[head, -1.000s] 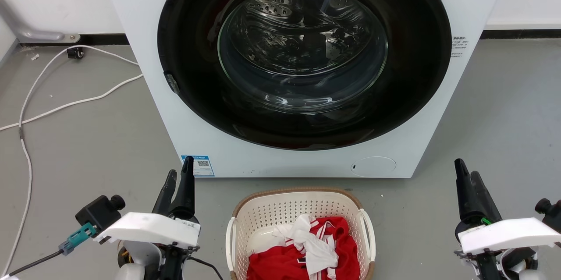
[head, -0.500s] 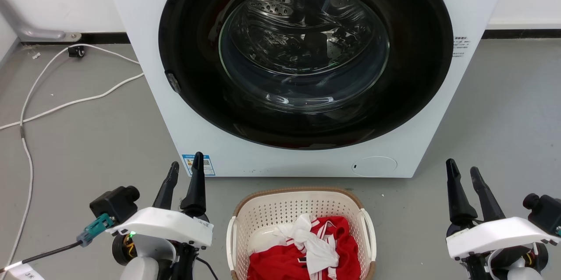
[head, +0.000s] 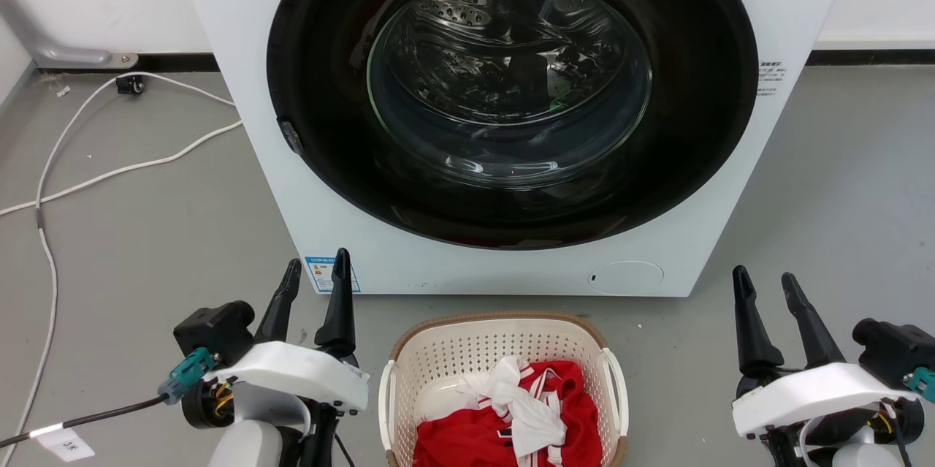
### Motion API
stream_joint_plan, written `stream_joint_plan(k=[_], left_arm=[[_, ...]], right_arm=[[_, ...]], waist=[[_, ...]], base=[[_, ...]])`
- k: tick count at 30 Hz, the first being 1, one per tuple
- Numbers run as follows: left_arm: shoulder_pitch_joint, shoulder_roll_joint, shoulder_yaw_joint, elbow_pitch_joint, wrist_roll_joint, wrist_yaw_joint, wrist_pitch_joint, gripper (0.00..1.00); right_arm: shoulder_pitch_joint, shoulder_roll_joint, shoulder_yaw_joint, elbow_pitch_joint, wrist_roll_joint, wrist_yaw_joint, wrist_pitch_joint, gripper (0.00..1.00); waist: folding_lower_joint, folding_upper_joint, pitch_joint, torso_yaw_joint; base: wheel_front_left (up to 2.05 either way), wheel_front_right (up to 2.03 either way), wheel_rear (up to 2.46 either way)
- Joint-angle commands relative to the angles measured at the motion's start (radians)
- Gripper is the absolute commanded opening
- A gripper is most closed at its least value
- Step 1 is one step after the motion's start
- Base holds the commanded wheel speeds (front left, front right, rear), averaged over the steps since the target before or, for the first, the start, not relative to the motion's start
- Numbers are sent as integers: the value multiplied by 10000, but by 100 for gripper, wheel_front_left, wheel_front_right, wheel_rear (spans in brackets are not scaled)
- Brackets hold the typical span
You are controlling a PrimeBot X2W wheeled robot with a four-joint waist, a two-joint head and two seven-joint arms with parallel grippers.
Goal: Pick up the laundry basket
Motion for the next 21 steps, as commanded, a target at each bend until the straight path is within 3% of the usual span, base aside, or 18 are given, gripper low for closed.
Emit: stream_joint_plan(k=[1,21], left_arm=[[-256,62,-53,-68,330,49,-115,100],[-334,105,-345,97,2250,420,-577,100]], right_arm=[[-48,7,23,-140,-343,-1,-89,100],[107,20,77,-253,-2460,-1,-211,100]], waist=[[0,0,1,4],[0,0,-4,40]], base=[[0,0,0],[0,0,0]])
